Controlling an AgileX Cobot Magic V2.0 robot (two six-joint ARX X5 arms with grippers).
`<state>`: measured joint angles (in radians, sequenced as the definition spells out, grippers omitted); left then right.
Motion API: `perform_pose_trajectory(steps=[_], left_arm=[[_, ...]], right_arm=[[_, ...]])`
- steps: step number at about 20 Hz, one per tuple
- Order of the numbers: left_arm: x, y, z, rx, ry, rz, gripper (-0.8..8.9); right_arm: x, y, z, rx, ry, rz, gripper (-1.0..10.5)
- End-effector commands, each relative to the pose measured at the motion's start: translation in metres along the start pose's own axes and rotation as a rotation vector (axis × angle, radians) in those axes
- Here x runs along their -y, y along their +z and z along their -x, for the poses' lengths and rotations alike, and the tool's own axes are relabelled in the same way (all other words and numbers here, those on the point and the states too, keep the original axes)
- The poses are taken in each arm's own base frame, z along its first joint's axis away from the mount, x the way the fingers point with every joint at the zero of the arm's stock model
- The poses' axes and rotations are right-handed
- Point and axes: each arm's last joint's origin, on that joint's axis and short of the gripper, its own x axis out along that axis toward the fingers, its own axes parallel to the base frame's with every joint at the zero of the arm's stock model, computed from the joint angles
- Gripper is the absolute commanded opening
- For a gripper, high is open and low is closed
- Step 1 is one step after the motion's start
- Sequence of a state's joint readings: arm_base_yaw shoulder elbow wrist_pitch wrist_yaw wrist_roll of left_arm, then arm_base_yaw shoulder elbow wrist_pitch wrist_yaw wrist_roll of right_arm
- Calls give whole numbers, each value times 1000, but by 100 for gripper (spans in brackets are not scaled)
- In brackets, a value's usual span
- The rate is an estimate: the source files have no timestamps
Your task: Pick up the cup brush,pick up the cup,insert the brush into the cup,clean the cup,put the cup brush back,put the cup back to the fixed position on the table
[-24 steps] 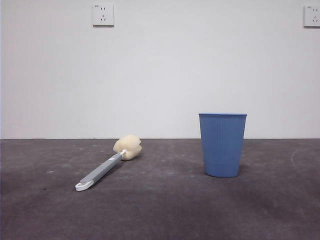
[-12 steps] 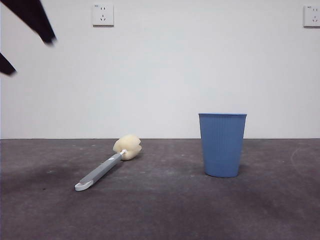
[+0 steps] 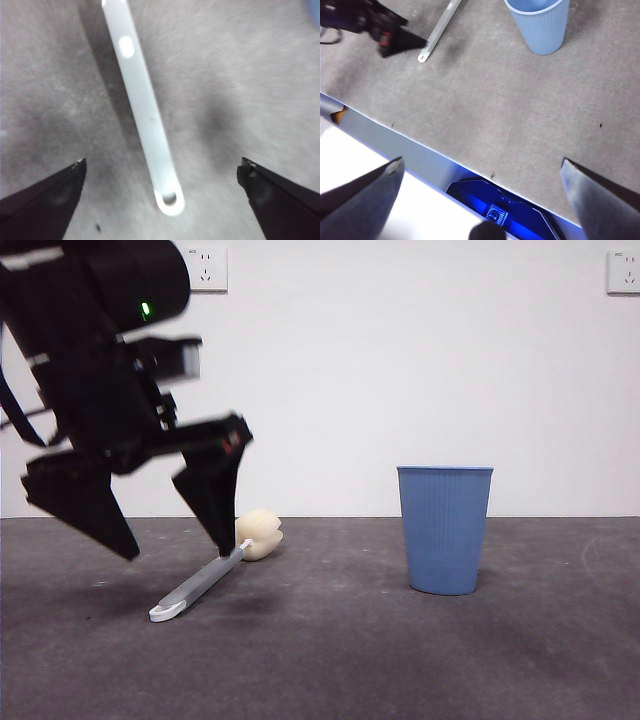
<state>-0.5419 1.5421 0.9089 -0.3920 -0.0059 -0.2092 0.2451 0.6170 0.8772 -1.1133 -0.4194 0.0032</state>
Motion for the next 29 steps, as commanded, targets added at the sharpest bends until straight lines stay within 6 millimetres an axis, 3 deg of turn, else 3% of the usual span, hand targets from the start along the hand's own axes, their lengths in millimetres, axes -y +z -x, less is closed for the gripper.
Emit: perform_pose_trajectory(steps=[1, 5, 7, 12, 15, 24, 29], left_arm=[[0, -2, -15, -19, 27, 30, 561], [-2, -4, -26, -37, 84, 30, 556], [-3, -5, -28, -38, 108, 30, 480], [-3, -5, -28, -42, 110, 55, 457], [-3, -6, -28, -48, 107, 71, 347], [12, -15, -41, -101, 78, 82, 339], [16, -16, -42, -108, 70, 83, -14]], right_arm=[[-1, 1, 1, 6, 2, 1, 661], [0, 1, 1, 6, 2, 1, 661], [0, 1, 1, 6, 2, 1, 661], [-1, 1, 1, 6, 2, 1, 660], [-1, 1, 1, 6, 3, 2, 660], [-1, 1, 1, 5, 3, 2, 659], [-1, 1, 1, 5, 2, 2, 658]])
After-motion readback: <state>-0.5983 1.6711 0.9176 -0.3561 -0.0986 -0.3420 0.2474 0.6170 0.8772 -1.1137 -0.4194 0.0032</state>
